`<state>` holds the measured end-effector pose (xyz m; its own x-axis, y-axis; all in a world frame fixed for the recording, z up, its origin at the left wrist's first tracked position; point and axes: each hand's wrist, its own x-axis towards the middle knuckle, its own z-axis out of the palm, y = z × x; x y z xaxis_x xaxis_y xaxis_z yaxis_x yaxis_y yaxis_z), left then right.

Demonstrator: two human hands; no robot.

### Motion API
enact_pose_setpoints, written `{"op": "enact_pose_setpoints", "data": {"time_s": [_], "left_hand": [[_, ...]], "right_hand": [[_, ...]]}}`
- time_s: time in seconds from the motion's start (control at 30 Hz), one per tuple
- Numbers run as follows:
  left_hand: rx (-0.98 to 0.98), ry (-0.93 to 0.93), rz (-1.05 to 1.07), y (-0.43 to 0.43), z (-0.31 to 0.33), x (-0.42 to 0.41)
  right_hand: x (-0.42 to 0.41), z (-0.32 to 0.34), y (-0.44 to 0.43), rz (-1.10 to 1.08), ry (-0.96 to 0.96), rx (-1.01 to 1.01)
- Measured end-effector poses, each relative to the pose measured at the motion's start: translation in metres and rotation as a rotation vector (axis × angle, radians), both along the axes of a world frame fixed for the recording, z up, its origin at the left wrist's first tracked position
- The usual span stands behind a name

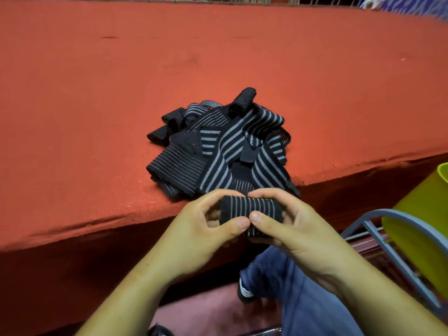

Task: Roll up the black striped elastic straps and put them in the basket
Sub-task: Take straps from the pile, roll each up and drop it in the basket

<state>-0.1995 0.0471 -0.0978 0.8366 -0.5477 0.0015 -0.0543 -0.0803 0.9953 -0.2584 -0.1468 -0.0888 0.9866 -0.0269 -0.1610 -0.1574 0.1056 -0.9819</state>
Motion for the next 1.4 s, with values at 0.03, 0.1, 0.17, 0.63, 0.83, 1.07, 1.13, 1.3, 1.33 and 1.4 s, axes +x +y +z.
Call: {"op": "enact_pose_setpoints", "data": {"time_s": [0.03,0.1,0.17,0.63,0.83,1.07,1.13,1.3,1.33,1.4], "left_hand": [[0.013,-0.010,-0.001,-0.006,0.006,-0.001],[0.047,-0.035,-0.015,-0.015,0.018,-0.006],[0.096,-0.071,-0.027,-0.031,0.034,-0.011],[0.409,-0.400,-0.227,-0.178,0.106,-0.033],[0.406,-0.511,-0.308,-0.276,0.119,-0.032],[0.470,-0.572,-0.344,-0.361,0.095,-0.010],[0.530,-0.635,-0.373,-0.375,0.082,0.000],[0.661,-0.810,-0.385,-0.387,0.061,0.016],[0.655,-0.813,-0.389,-0.388,0.059,0.017],[0.644,-0.825,-0.397,-0.387,0.057,0.019]], "right_hand": [[-0.001,0.003,-0.008,0.013,0.010,0.004],[-0.004,0.011,-0.023,0.046,0.013,-0.026],[-0.011,0.023,-0.044,0.077,0.001,-0.106],[-0.052,0.098,-0.194,0.156,-0.185,-1.013],[-0.062,0.118,-0.284,0.100,-0.076,-1.136],[-0.055,0.112,-0.372,0.030,0.107,-1.125],[-0.049,0.097,-0.402,-0.007,0.200,-1.138],[-0.033,0.061,-0.453,-0.025,0.436,-1.168],[-0.029,0.054,-0.458,-0.023,0.463,-1.166],[-0.021,0.047,-0.463,-0.010,0.498,-1.155]]}}
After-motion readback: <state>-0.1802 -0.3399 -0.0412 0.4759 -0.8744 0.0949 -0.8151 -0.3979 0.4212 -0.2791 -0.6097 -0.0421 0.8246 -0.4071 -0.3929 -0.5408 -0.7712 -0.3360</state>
